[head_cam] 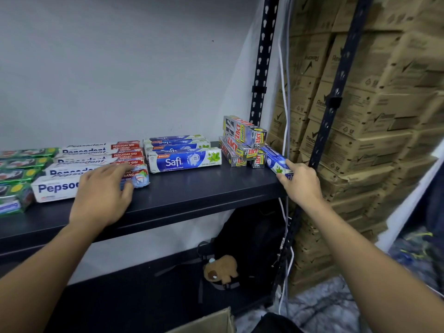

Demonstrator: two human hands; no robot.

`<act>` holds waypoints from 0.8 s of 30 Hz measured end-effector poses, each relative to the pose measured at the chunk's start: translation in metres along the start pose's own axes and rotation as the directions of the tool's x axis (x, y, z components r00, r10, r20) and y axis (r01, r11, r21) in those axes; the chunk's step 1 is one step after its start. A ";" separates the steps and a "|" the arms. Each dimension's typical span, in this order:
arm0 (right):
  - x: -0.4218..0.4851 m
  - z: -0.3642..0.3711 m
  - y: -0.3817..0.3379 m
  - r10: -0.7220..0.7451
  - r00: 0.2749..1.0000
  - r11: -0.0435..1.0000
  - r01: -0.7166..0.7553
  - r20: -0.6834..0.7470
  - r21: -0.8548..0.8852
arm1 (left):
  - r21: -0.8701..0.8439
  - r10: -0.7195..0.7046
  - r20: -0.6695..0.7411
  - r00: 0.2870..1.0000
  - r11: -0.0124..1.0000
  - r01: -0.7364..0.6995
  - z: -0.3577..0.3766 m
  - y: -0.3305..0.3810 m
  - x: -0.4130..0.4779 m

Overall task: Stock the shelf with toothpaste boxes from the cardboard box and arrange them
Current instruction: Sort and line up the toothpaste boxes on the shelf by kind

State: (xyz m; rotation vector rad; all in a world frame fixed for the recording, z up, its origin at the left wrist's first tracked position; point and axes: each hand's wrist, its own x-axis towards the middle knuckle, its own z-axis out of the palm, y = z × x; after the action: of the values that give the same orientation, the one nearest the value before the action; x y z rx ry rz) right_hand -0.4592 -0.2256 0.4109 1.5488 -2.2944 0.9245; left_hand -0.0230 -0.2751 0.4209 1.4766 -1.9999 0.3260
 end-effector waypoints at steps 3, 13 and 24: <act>-0.020 -0.006 0.008 0.020 0.997 0.999 -0.016 -0.081 0.049 | 0.007 -0.001 0.012 1.000 1.000 0.001 0.000 0.000 0.000; -0.095 -0.027 0.008 0.197 0.923 0.897 -0.033 -0.331 0.441 | 0.013 0.021 -0.008 1.000 1.000 -0.020 0.005 -0.004 0.001; -0.147 -0.037 -0.027 0.277 0.878 0.725 0.075 -0.390 0.684 | 0.006 0.027 -0.007 1.000 1.000 -0.027 0.003 -0.004 0.001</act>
State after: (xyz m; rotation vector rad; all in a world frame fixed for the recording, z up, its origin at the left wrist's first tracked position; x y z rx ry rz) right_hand -0.3788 -0.0987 0.3750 1.1812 -1.7633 2.1027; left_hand -0.0208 -0.2788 0.4186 1.4515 -2.0167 0.3484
